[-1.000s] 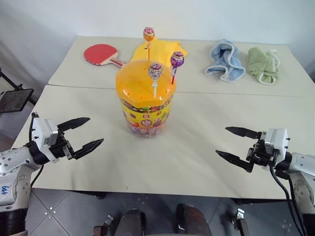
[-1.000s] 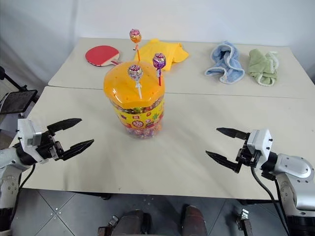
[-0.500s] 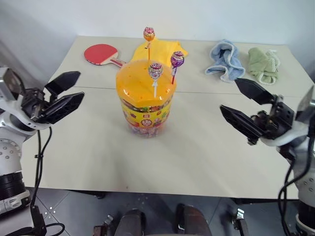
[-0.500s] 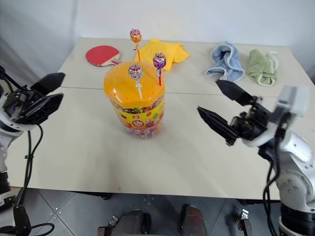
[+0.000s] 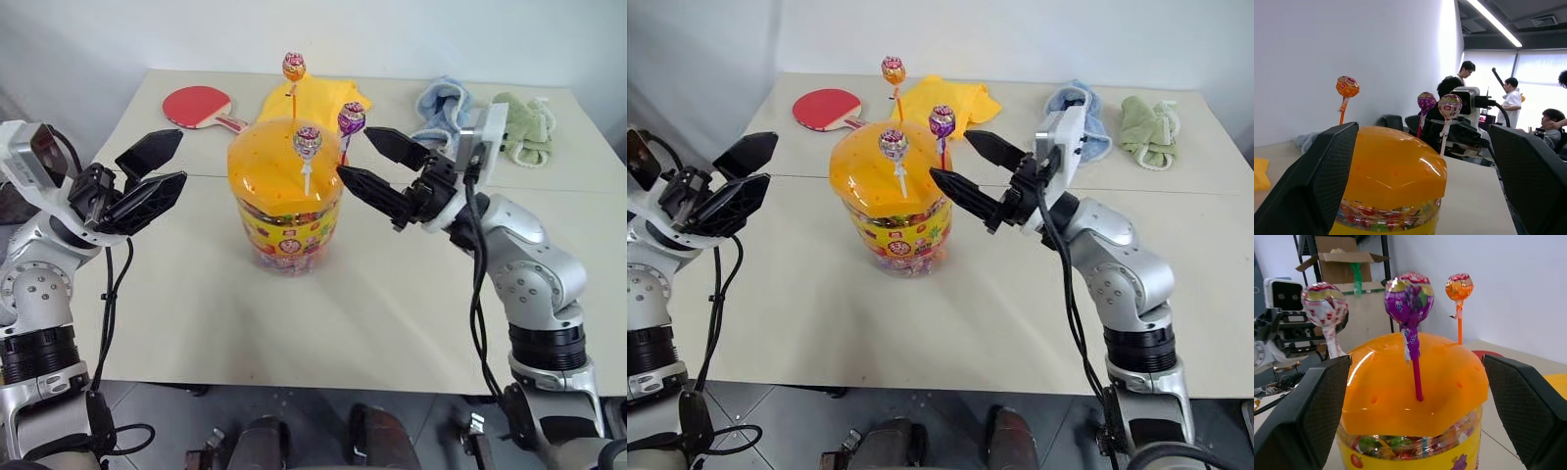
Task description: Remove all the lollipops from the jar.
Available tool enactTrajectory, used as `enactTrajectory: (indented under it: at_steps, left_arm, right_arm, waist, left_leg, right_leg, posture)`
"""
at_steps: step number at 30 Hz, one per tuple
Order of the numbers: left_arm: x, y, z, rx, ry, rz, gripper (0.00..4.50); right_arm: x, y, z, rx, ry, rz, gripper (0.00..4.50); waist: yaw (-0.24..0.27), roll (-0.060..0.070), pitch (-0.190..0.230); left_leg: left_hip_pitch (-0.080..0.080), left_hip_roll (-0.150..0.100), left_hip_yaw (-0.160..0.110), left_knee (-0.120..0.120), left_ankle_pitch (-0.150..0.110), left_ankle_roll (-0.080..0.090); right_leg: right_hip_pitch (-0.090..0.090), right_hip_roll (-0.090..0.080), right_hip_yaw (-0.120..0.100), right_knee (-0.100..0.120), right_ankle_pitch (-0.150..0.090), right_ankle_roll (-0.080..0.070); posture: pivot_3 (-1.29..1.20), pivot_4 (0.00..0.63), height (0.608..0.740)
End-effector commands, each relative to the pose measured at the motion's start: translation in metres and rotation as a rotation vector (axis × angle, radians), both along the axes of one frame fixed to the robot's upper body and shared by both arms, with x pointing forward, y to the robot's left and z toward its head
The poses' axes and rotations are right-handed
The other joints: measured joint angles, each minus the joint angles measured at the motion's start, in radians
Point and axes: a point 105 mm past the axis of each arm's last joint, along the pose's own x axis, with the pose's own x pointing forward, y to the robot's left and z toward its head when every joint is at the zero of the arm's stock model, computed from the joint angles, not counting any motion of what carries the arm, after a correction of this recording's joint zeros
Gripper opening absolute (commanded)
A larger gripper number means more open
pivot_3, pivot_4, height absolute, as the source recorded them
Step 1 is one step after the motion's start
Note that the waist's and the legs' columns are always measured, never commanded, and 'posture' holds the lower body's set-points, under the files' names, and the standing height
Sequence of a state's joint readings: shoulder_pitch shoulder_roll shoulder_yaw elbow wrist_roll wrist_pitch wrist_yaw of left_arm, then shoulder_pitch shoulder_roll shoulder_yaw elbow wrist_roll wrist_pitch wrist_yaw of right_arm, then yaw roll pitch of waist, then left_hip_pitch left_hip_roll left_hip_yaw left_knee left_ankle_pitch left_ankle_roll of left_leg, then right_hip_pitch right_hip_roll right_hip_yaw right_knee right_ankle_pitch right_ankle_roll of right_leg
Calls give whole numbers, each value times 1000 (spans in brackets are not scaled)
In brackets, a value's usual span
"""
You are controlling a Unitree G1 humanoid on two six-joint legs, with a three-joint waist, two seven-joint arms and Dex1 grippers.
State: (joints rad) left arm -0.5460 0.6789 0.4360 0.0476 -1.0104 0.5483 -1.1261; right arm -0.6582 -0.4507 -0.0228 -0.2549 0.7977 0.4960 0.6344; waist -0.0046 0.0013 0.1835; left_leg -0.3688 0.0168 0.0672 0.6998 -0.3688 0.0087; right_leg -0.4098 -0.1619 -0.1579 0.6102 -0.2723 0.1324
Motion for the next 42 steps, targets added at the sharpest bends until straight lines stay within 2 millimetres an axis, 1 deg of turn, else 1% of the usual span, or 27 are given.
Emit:
enactTrajectory:
  at_steps: [1,9,12,14,17,18,19,21,22,23,24,25,26,27,28,29,30,32,34,35,36,37,40,42]
  left_arm:
    - [-9,-1,11,2,-63,1,4500]
    - [-12,0,9,5,-58,10,4500]
    - [-13,0,9,3,-61,11,4500]
    - [-14,-1,8,1,-57,0,4500]
    - [-17,-1,11,-21,-86,-7,4500]
    - [-18,-3,10,-16,-75,-26,4500]
    - [-19,-4,9,-12,-64,-42,4500]
    - [-21,-6,7,0,-58,-58,4500]
    - [-22,-6,7,6,-60,-60,4500]
    - [-26,-8,4,48,-56,-83,4500]
    - [-30,-10,1,79,-51,-101,4500]
    - [-32,-10,-1,99,-47,-113,4500]
    - [-36,-11,-8,171,-28,-129,4500]
    - [-43,-11,-18,258,-21,-150,4500]
    - [-47,-11,-28,335,1,-162,4500]
    - [-50,-10,-34,386,15,-175,4500]
    - [-52,-9,-39,423,13,-181,4500]
    - [-51,-9,-43,445,-1,-177,4500]
    - [-49,-9,-45,445,-16,-168,4500]
    - [-48,-10,-46,444,-22,-165,4500]
    - [-47,-12,-46,440,-24,-164,4500]
    - [-46,-13,-47,432,-30,-163,4500]
    - [-45,-15,-44,401,-37,-161,4500]
    - [-44,-16,-44,398,-42,-159,4500]
  right_arm:
    - [-5,4,11,16,-43,28,3822]
    - [-6,11,11,13,-50,64,1089]
    - [-3,10,13,22,-61,57,85]
    - [-2,7,16,37,-71,51,29]
    - [-3,-8,30,139,-110,52,29]
    - [0,-26,42,214,-124,18,29]
    - [1,-38,49,264,-132,-6,29]
    - [1,-54,56,301,-137,-30,29]
    - [0,-57,57,294,-134,-28,29]
    - [3,-82,58,274,-105,-95,29]
    - [4,-100,61,263,-86,-143,29]
    - [3,-112,62,257,-73,-174,29]
    - [6,-123,44,98,-20,-240,29]
    - [6,-132,14,-120,68,-296,29]
    - [3,-148,-20,-327,167,-353,29]
    - [-1,-162,-44,-462,252,-394,29]
    - [-7,-172,-62,-540,321,-407,29]
    - [-17,-192,-95,-642,435,-439,29]
    - [-28,-207,-125,-824,451,-449,29]
    - [-33,-210,-137,-897,451,-429,29]
    - [-36,-211,-146,-933,449,-412,29]
    - [-38,-213,-151,-933,462,-412,29]
    - [-37,-213,-157,-902,468,-414,29]
    - [-37,-214,-158,-884,476,-412,464]
  waist:
    - [0,0,0]
    - [-2,0,0]
    - [-3,0,0]
    - [-5,0,0]
    - [-6,0,0]
    - [-6,0,0]
    - [-4,0,0]
    - [-1,0,0]
    - [0,0,0]
    - [0,0,0]
    - [0,0,0]
    - [2,0,0]
    - [3,0,0]
    - [6,0,0]
    - [11,0,0]
    - [12,-1,0]
    - [12,-1,-1]
    - [11,-1,0]
    - [5,-1,0]
    - [4,-1,0]
    - [2,-1,0]
    - [1,-1,0]
    - [2,-1,0]
    - [4,-1,0]
  left_leg:
    - [0,0,0,0,0,0]
    - [0,0,0,0,0,0]
    - [0,0,0,0,0,0]
    - [0,0,0,0,0,0]
    - [0,0,0,0,0,0]
    - [0,0,0,0,0,0]
    - [0,0,0,0,0,0]
    - [0,0,0,0,0,0]
    - [0,0,0,0,0,0]
    - [0,0,0,0,0,0]
    - [0,0,-1,0,0,0]
    - [-1,0,0,0,0,0]
    - [-1,0,0,-1,0,0]
    - [-1,0,0,-1,0,0]
    - [-1,0,0,-2,0,1]
    - [-1,0,0,-4,-1,1]
    - [1,0,0,-6,-1,0]
    - [0,0,4,-5,-1,1]
    - [0,1,9,-2,-1,1]
    - [0,1,11,-1,0,2]
    - [1,1,12,-1,0,2]
    - [2,1,13,-1,1,2]
    - [5,1,16,-1,1,2]
    - [5,2,14,-1,0,2]
  right_leg:
    - [0,0,0,0,0,0]
    - [0,0,0,0,0,0]
    - [0,0,0,0,0,0]
    - [0,0,0,0,0,0]
    - [0,0,0,0,0,0]
    - [0,0,0,0,0,0]
    - [0,0,0,0,0,0]
    - [0,0,0,0,0,0]
    - [0,0,0,0,0,0]
    - [0,0,0,0,0,0]
    - [0,0,0,0,0,0]
    - [0,0,0,-1,0,0]
    - [0,0,0,-1,0,0]
    - [0,0,0,-1,0,0]
    - [0,0,0,-2,0,0]
    - [0,0,-1,-4,0,0]
    - [0,0,-1,-4,0,0]
    - [0,0,0,-7,0,0]
    - [0,0,1,-8,0,0]
    - [0,0,2,-8,0,0]
    - [0,-1,3,-8,0,0]
    - [1,-1,4,-8,0,0]
    - [0,-1,7,-7,0,0]
    - [0,-1,7,-6,0,0]
  posture:
    - [0,150,740]
    - [0,150,740]
    - [0,150,740]
    - [0,150,740]
    - [0,150,740]
    - [0,150,740]
    - [0,150,740]
    - [0,150,740]
    - [0,150,740]
    - [0,150,740]
    - [0,150,740]
    - [0,150,740]
    - [0,150,740]
    - [0,150,740]
    - [0,150,740]
    - [0,150,740]
    - [0,150,740]
    - [0,150,740]
    - [0,150,740]
    - [0,150,740]
    - [0,150,740]
    - [0,150,740]
    - [0,150,740]
    - [0,150,740]
